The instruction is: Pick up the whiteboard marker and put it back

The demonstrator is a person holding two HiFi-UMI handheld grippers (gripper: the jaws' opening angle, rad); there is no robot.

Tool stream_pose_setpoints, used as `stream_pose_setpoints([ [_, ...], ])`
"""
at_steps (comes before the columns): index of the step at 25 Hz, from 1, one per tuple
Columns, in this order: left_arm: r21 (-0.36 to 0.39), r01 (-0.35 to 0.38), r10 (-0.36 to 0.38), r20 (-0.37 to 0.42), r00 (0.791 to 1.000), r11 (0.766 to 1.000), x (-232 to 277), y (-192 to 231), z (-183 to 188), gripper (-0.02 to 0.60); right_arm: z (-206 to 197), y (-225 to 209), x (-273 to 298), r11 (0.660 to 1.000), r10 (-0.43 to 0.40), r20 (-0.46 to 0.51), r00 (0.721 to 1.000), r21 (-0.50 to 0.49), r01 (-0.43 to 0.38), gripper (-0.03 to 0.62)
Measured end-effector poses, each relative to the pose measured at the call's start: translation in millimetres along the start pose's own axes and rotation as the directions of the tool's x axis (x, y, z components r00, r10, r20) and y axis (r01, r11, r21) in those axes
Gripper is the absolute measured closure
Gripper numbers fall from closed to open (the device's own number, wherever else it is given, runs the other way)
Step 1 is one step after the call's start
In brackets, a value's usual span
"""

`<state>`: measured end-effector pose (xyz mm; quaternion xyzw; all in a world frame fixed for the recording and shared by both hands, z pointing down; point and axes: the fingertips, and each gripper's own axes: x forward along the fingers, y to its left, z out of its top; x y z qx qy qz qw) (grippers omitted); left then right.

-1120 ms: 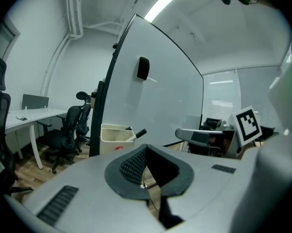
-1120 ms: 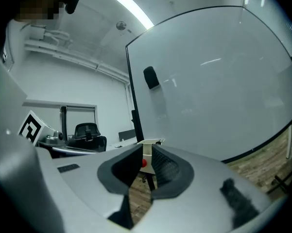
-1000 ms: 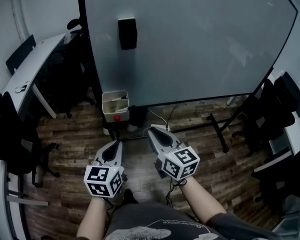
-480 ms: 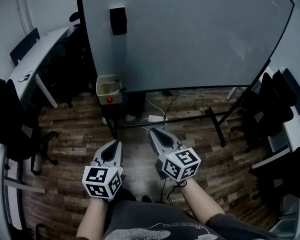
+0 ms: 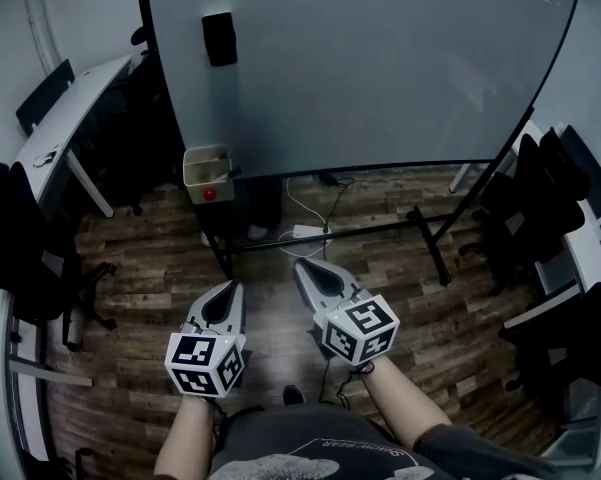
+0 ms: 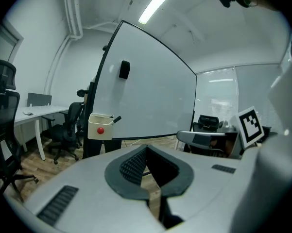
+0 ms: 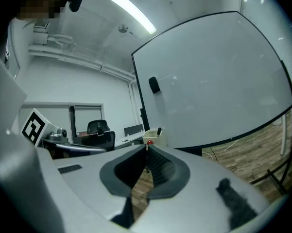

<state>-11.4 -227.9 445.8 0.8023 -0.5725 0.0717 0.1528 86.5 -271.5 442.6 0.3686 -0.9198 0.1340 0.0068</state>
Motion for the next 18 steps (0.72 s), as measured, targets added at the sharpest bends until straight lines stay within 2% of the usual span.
stream_pose_setpoints([
  [10, -0.016, -0.014, 0.014, -0.004, 1.0, 1.0, -39.3, 20.8, -8.0, 0.568, -7.9, 46.6, 5.0, 0.999, 0.012, -0.039, 0.999, -0.047, -0.014, 0.565],
  [18, -0.016, 0.004, -0.004, 0.006, 1.0, 1.0, -63.1, 35.5, -5.5, 0.568, -14.0, 76.2, 3.0, 0.999, -0.008, -0.056, 0.998, -0.048, 0.005, 0.566],
])
